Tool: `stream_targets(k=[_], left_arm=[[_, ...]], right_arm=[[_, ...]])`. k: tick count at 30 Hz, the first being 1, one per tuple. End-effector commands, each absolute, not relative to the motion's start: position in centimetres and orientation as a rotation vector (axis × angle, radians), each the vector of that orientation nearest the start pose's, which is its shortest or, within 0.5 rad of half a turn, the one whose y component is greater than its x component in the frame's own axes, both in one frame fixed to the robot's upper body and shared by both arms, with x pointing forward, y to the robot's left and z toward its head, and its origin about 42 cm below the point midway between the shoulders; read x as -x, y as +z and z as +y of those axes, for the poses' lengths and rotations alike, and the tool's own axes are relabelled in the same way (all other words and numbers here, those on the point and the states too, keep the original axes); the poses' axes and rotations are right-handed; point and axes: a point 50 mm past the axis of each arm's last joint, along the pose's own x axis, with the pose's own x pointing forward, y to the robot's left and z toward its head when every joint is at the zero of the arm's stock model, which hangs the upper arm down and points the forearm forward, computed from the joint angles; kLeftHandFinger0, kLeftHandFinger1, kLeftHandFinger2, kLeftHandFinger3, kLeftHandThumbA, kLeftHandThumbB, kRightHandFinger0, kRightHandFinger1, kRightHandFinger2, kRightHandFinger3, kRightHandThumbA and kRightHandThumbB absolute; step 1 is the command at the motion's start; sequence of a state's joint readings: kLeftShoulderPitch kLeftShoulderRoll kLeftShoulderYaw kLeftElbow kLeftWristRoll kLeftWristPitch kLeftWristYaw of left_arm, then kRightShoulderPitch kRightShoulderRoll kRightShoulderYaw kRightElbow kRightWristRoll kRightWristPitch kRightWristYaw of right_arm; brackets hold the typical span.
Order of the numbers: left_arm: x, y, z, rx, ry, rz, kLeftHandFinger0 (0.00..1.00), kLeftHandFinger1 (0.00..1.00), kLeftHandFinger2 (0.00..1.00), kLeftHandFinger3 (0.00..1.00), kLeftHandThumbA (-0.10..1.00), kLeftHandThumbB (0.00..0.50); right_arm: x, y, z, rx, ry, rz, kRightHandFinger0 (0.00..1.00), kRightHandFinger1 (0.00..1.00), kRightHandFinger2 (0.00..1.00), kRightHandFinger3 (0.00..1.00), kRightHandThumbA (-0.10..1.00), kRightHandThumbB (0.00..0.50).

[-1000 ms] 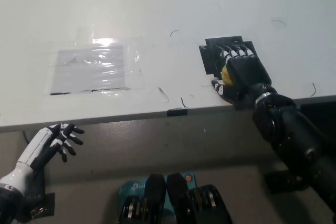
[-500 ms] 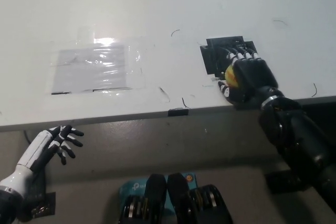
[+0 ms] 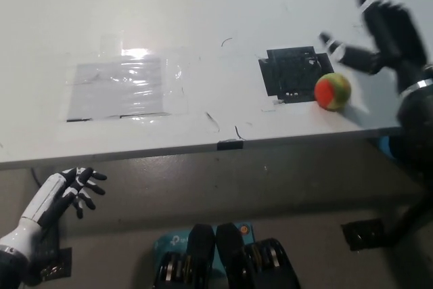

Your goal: The robot uses right hand to squeeze a small tennis ball placed on the black area of the table

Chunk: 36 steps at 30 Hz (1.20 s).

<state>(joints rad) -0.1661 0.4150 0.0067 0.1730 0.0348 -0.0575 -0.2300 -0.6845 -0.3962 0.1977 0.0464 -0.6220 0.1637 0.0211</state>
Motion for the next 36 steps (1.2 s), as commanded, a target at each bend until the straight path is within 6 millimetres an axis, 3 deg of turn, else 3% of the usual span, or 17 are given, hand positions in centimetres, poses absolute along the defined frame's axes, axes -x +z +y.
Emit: stream_targets(k=[1, 5, 8, 11, 12, 13, 14, 16, 17, 19, 22, 23, 24, 27, 28, 31, 36], left_arm=[[-33.7, 13.9, 34.8, -0.469, -0.192, -0.045, 0.26, 0.34, 0.47, 0.57, 0.91, 0.125], [-33.7, 13.8, 34.9, -0.482, -0.195, -0.038, 0.28, 0.35, 0.49, 0.59, 0.93, 0.13], [-33.6, 14.0, 34.8, -0.485, -0.2, -0.043, 0.28, 0.36, 0.49, 0.59, 0.92, 0.094], [-33.4, 13.7, 34.9, -0.46, -0.189, -0.031, 0.28, 0.37, 0.5, 0.58, 0.89, 0.109], [-33.4, 13.7, 34.9, -0.458, -0.188, -0.031, 0.28, 0.37, 0.5, 0.58, 0.89, 0.11], [-33.5, 13.6, 35.0, -0.475, -0.19, -0.033, 0.31, 0.38, 0.52, 0.59, 0.94, 0.128], [-33.5, 13.6, 35.0, -0.479, -0.192, -0.031, 0.3, 0.38, 0.52, 0.59, 0.94, 0.122], [-33.6, 13.5, 35.1, -0.475, -0.191, -0.041, 0.27, 0.35, 0.5, 0.58, 0.92, 0.102], [-33.5, 13.4, 35.1, -0.466, -0.186, -0.04, 0.27, 0.35, 0.49, 0.57, 0.92, 0.104], [-33.7, 13.4, 35.0, -0.468, -0.182, -0.038, 0.26, 0.34, 0.48, 0.56, 0.91, 0.108], [-33.5, 13.5, 35.0, -0.47, -0.178, -0.025, 0.29, 0.35, 0.48, 0.58, 0.93, 0.115], [-33.5, 13.5, 35.0, -0.47, -0.178, -0.025, 0.29, 0.35, 0.48, 0.59, 0.93, 0.114], [-33.4, 13.3, 35.0, -0.466, -0.18, -0.023, 0.28, 0.35, 0.49, 0.58, 0.92, 0.104], [-33.2, 13.2, 35.0, -0.455, -0.177, -0.031, 0.28, 0.35, 0.5, 0.59, 0.9, 0.111], [-33.2, 13.0, 35.0, -0.449, -0.173, -0.028, 0.28, 0.35, 0.49, 0.58, 0.9, 0.119], [-33.2, 13.0, 35.1, -0.459, -0.174, -0.037, 0.27, 0.34, 0.48, 0.57, 0.93, 0.147], [-33.2, 13.0, 35.0, -0.459, -0.177, -0.03, 0.29, 0.37, 0.5, 0.58, 0.93, 0.137]], right_arm=[[-42.7, 35.9, -26.4, 0.947, -0.073, -0.552, 1.0, 1.0, 1.0, 1.0, 0.6, 0.352], [-40.6, 36.1, -28.4, 0.884, -0.107, -0.543, 1.0, 1.0, 1.0, 1.0, 0.55, 0.361], [-39.3, 36.0, -29.4, 0.826, -0.123, -0.545, 1.0, 1.0, 1.0, 1.0, 0.47, 0.347], [-35.4, 33.2, -31.5, 0.58, -0.22, -0.557, 1.0, 1.0, 1.0, 1.0, 0.1, 0.206], [-35.3, 33.2, -31.5, 0.574, -0.221, -0.558, 1.0, 1.0, 1.0, 1.0, 0.09, 0.197], [-34.6, 32.1, -32.0, 0.524, -0.251, -0.562, 0.97, 1.0, 1.0, 1.0, -0.03, 0.167], [-33.7, 30.6, -32.5, 0.489, -0.297, -0.567, 0.8, 1.0, 1.0, 1.0, -0.09, 0.156], [-32.7, 27.4, -32.9, 0.441, -0.353, -0.536, 0.57, 0.73, 1.0, 1.0, -0.1, 0.157], [-31.5, 23.4, -33.1, 0.344, -0.4, -0.471, 0.47, 0.65, 0.92, 0.97, -0.1, 0.17], [-30.9, 20.2, -33.0, 0.261, -0.409, -0.408, 0.42, 0.59, 0.82, 0.92, -0.1, 0.167], [-30.0, 15.3, -32.2, 0.156, -0.427, -0.299, 0.4, 0.6, 0.82, 0.96, -0.1, 0.128], [-30.0, 15.3, -32.2, 0.155, -0.428, -0.301, 0.4, 0.6, 0.82, 0.97, -0.1, 0.127], [-29.8, 14.0, -32.1, 0.118, -0.448, -0.261, 0.43, 0.58, 0.8, 0.95, -0.1, 0.123], [-30.1, 12.1, -31.2, 0.038, -0.493, -0.186, 0.39, 0.6, 0.8, 0.95, -0.1, 0.131], [-30.5, 11.7, -31.0, 0.007, -0.49, -0.134, 0.35, 0.55, 0.79, 0.96, -0.1, 0.135], [-30.8, 11.5, -31.2, -0.025, -0.455, -0.089, 0.33, 0.57, 0.81, 0.99, -0.1, 0.127], [-30.9, 11.4, -31.9, -0.1, -0.473, 0.009, 0.37, 0.58, 0.87, 0.98, -0.1, 0.097]])
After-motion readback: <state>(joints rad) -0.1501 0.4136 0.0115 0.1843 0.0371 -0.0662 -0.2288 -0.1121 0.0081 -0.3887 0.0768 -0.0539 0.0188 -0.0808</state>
